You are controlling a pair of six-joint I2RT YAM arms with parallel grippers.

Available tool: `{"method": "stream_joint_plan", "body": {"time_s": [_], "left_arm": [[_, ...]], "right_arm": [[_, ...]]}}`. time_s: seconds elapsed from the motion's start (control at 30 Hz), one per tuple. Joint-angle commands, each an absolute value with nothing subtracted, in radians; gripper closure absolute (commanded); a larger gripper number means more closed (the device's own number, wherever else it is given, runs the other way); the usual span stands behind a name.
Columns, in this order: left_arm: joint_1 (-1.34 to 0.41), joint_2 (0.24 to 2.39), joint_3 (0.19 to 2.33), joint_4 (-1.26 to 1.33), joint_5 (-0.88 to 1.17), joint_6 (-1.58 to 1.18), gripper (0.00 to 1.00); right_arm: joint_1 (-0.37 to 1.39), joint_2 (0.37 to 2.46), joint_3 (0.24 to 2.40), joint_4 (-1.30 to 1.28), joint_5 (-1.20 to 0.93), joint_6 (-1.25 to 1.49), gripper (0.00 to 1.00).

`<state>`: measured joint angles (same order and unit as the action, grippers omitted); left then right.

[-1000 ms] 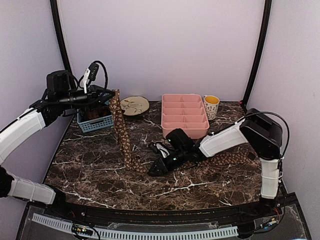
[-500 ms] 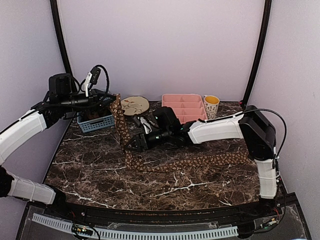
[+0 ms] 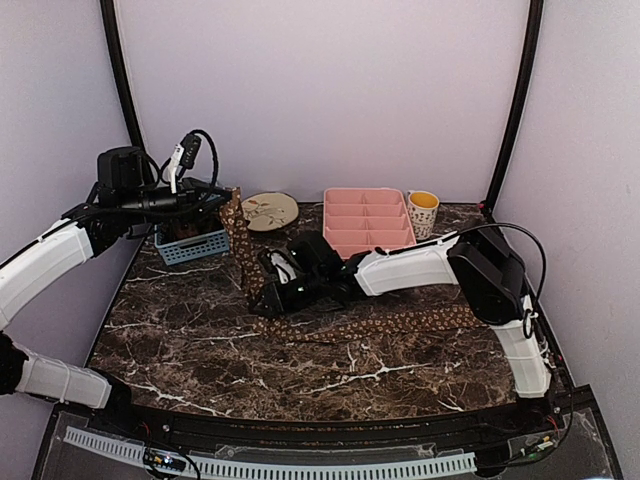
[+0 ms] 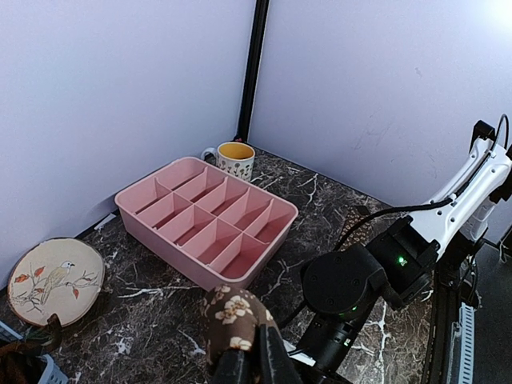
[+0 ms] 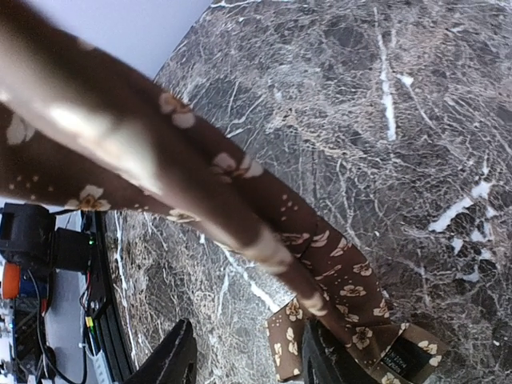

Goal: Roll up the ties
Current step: Pass from the left arm to the right

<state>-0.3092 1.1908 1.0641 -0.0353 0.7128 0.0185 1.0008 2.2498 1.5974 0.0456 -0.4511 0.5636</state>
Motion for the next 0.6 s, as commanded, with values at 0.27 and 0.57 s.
{"method": "stream_joint_plan", "body": {"time_s": [0.27,0.57], "left_arm": [[-0.295,1.155,1.056,-0.014,0.718,0.030,0.94],[-0.292,1.155,1.046,-0.006,0.711,0.026,0.95]], "right_arm": [[0.991,2.181,1.457,0.107,-0.380,0.612,0.46],[0.997,2.256,1.520,0.243,-0.519,0.676,0.52]]}}
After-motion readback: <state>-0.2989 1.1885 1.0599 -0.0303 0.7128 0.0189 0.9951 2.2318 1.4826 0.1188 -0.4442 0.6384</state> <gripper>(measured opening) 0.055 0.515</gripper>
